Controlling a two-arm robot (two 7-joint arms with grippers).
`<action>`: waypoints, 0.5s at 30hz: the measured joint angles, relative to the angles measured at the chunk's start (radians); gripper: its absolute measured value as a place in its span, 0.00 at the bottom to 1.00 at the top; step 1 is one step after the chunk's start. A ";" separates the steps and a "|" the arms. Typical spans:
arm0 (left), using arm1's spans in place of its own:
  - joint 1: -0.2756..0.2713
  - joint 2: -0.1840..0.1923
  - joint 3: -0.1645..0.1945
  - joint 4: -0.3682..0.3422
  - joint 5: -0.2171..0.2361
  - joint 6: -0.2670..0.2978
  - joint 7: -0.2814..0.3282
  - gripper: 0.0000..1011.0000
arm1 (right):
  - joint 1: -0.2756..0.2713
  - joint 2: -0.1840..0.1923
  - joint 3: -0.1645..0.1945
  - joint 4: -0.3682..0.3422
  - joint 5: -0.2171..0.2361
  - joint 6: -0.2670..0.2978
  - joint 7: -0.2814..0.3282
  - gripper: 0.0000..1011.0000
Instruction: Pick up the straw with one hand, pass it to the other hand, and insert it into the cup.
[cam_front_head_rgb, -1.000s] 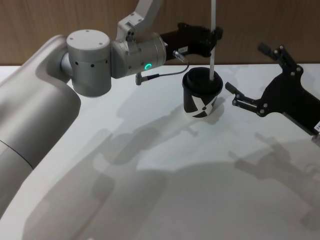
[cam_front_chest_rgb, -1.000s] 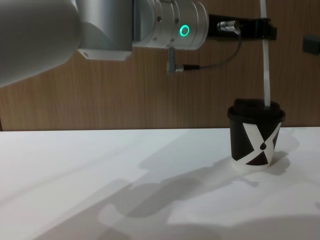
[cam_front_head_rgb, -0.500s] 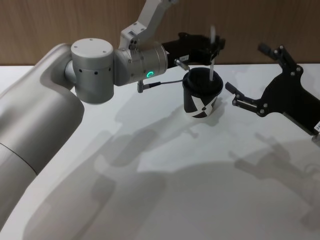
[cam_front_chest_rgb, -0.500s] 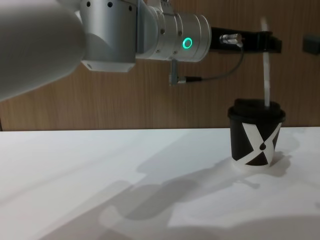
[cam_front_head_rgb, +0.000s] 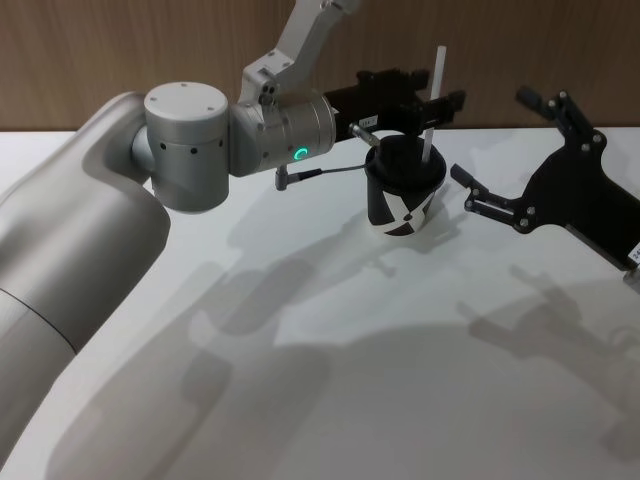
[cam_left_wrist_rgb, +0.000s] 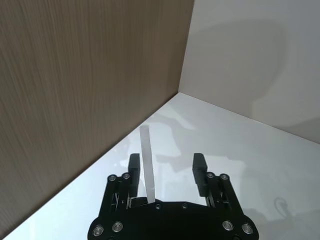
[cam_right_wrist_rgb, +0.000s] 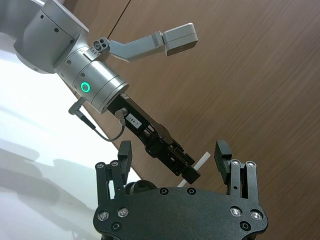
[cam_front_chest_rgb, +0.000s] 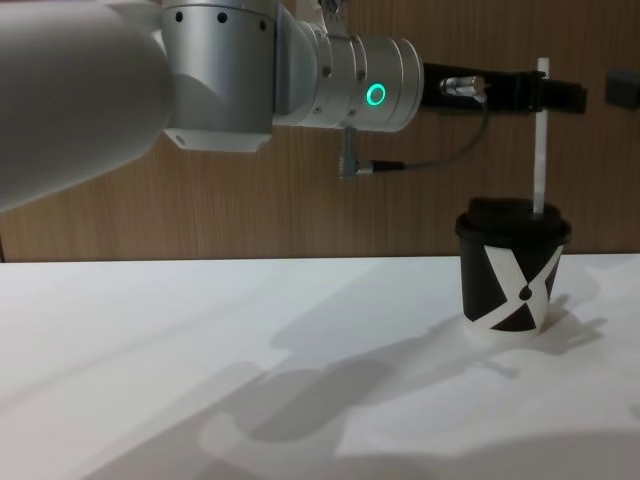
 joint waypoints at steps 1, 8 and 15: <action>0.000 0.000 0.000 0.000 0.000 0.000 0.000 0.66 | 0.000 0.000 0.000 0.000 0.000 0.000 0.000 0.99; 0.001 -0.001 0.000 0.001 0.000 0.001 0.000 0.86 | 0.000 0.000 0.000 0.000 0.000 0.000 0.000 0.99; 0.002 -0.001 -0.001 0.001 0.001 0.001 0.000 0.99 | 0.000 0.000 0.000 0.000 0.000 0.000 0.000 0.99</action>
